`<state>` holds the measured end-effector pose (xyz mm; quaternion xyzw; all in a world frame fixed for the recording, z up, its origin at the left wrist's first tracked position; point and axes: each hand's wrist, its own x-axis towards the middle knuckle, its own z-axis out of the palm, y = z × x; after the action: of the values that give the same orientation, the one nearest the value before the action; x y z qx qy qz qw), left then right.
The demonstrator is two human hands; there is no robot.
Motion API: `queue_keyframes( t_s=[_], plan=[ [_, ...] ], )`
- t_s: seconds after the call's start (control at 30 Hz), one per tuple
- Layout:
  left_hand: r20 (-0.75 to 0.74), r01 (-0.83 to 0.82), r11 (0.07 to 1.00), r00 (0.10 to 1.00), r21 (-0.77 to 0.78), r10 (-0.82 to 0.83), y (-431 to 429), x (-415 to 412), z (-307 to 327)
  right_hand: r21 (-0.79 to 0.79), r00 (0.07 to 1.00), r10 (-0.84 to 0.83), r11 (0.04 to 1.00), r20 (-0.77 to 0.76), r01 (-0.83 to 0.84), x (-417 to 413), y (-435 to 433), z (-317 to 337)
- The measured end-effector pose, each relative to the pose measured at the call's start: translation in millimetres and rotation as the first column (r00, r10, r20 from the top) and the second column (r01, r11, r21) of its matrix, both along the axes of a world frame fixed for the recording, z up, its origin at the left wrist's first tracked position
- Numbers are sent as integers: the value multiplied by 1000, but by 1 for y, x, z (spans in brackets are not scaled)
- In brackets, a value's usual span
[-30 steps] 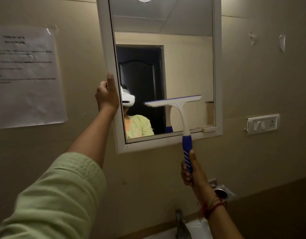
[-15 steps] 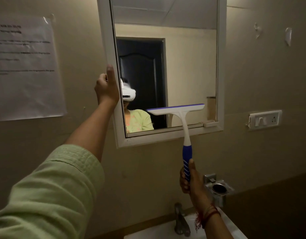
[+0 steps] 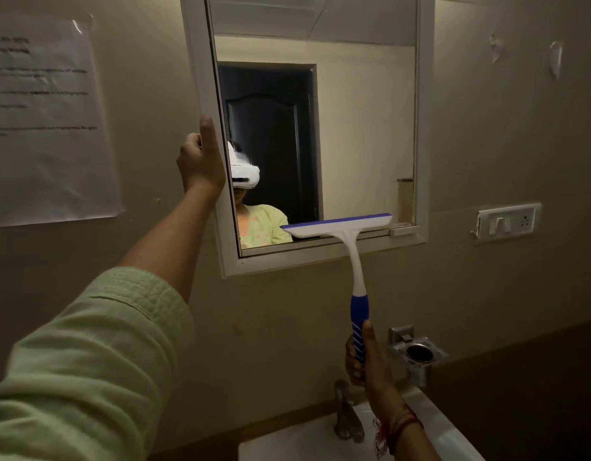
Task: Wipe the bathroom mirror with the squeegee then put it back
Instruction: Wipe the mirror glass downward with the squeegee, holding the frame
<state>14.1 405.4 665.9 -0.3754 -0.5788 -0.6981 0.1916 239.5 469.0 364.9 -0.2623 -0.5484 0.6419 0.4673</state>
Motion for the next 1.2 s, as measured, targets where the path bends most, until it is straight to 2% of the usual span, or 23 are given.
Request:
queue_keyframes(
  t_s=[0.23,0.47,0.63,0.7,0.8,0.9,1.0,1.2],
  plan=[
    [16,6,1000,1000,-15,-6,-2,2,2,-25,999,-25,999,42,26,6,-5,-18],
    [14,-12,1000,1000,-27,12,-3,2,3,-46,1000,-17,999,6,17,12,-8,-14],
    [-1,-11,1000,1000,-22,11,-3,1,0,-112,984,-3,994,-181,-18,16,-11,-2],
    [-5,-17,1000,1000,-19,17,-3,2,0,-81,968,22,996,-251,-44,18,-9,19],
    [-7,-10,1000,1000,-19,10,-4,2,0,45,955,25,999,-294,-12,23,-4,64],
    [-23,-6,1000,1000,-6,5,-3,0,-1,177,957,40,984,-287,13,33,4,118],
    [-39,4,1000,999,9,-4,-1,-3,-3,294,955,123,955,-270,-40,44,11,180],
    [-74,4,1000,997,30,-2,0,-4,-5,323,943,184,942,-279,-89,53,17,286]
  ],
)
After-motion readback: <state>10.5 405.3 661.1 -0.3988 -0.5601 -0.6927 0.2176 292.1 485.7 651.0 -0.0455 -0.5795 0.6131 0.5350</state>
